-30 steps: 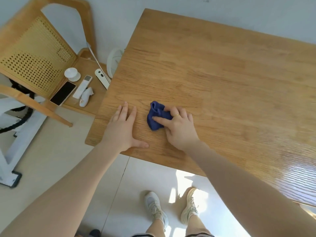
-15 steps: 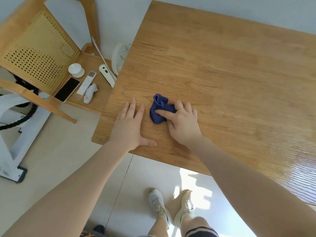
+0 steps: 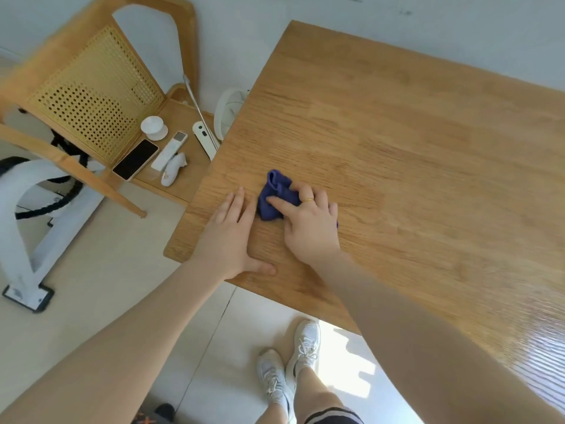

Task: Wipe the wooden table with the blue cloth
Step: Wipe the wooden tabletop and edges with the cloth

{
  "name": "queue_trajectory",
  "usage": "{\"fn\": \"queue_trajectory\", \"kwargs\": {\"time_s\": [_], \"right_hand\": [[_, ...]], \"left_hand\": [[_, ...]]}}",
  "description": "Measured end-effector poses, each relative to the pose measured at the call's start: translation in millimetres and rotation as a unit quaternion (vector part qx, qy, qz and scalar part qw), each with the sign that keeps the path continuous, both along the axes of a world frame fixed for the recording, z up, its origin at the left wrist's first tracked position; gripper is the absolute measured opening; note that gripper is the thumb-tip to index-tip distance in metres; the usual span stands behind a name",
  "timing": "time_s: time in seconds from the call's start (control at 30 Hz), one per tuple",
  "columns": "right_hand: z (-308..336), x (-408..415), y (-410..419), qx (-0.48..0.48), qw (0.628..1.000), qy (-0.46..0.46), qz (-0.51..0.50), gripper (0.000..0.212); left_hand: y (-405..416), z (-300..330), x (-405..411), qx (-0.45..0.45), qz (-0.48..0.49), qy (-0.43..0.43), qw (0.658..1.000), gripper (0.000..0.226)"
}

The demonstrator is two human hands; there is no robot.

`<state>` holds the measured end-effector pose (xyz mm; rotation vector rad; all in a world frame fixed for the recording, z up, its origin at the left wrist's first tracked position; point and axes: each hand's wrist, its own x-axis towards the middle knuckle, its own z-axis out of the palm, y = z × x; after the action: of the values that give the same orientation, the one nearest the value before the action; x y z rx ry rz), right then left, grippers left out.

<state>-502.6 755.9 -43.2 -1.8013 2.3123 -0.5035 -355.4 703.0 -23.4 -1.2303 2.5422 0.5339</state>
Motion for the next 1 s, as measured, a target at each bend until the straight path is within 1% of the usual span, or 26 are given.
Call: {"fn": "queue_trajectory", "kwargs": {"time_s": [0.07, 0.13, 0.23, 0.3, 0.33, 0.4, 0.47, 0.5, 0.57, 0.63, 0.67, 0.7, 0.8, 0.87, 0.93, 1.0], "right_hand": [[1, -4, -27, 0.023, 0.999, 0.002, -0.036, 0.044], [0, -2, -28, 0.035, 0.999, 0.008, -0.019, 0.047], [-3, 7, 4, 0.015, 0.998, 0.025, 0.061, 0.047], [-4, 17, 30, 0.023, 0.991, 0.02, 0.132, 0.05], [-5, 19, 38, 0.029, 0.986, 0.012, 0.165, 0.052], [-5, 13, 35, 0.029, 0.979, 0.003, 0.2, 0.052], [-4, 2, 7, -0.002, 0.985, 0.024, 0.171, 0.047], [-3, -1, -9, -0.011, 0.99, 0.029, 0.135, 0.045], [-1, -1, -38, 0.017, 0.997, 0.019, 0.069, 0.046], [-1, 8, -48, 0.03, 0.999, 0.008, 0.034, 0.048], [-1, 16, -44, 0.027, 0.999, 0.009, 0.034, 0.049], [-3, 25, -34, 0.02, 0.998, 0.011, 0.054, 0.049], [-4, 55, 2, 0.031, 0.986, 0.012, 0.166, 0.041], [-3, 57, 1, 0.037, 0.98, 0.001, 0.195, 0.043], [-3, 54, -23, 0.025, 0.983, 0.013, 0.184, 0.04], [0, 56, -52, 0.034, 0.992, 0.036, 0.116, 0.047]], "left_hand": [[3, 0, 1, -0.002, 0.011, -0.001, 1.0, 0.137], [3, 2, 7, 0.013, 0.019, 0.006, 1.0, 0.133], [0, 7, 19, 0.031, 0.013, 0.006, 0.999, 0.124], [-4, 12, 26, 0.026, 0.026, 0.001, 0.999, 0.124], [-5, 14, 29, 0.02, 0.037, -0.014, 0.999, 0.126], [-8, 16, 37, 0.003, 0.063, -0.077, 0.995, 0.129], [-14, 17, 44, 0.015, 0.104, -0.137, 0.985, 0.126], [-16, 16, 46, 0.036, 0.121, -0.146, 0.981, 0.124], [-17, 13, 50, 0.075, 0.136, -0.128, 0.98, 0.123], [-18, 11, 52, 0.087, 0.141, -0.101, 0.981, 0.123], [-19, 11, 53, 0.088, 0.14, -0.094, 0.982, 0.124], [-20, 11, 54, 0.088, 0.138, -0.089, 0.982, 0.124], [-24, 14, 57, 0.089, 0.127, -0.07, 0.985, 0.129], [-28, 15, 62, 0.103, 0.137, -0.036, 0.985, 0.134], [-32, 15, 69, 0.109, 0.125, -0.013, 0.986, 0.134], [-36, 12, 78, 0.116, 0.116, 0.003, 0.986, 0.129]]}}
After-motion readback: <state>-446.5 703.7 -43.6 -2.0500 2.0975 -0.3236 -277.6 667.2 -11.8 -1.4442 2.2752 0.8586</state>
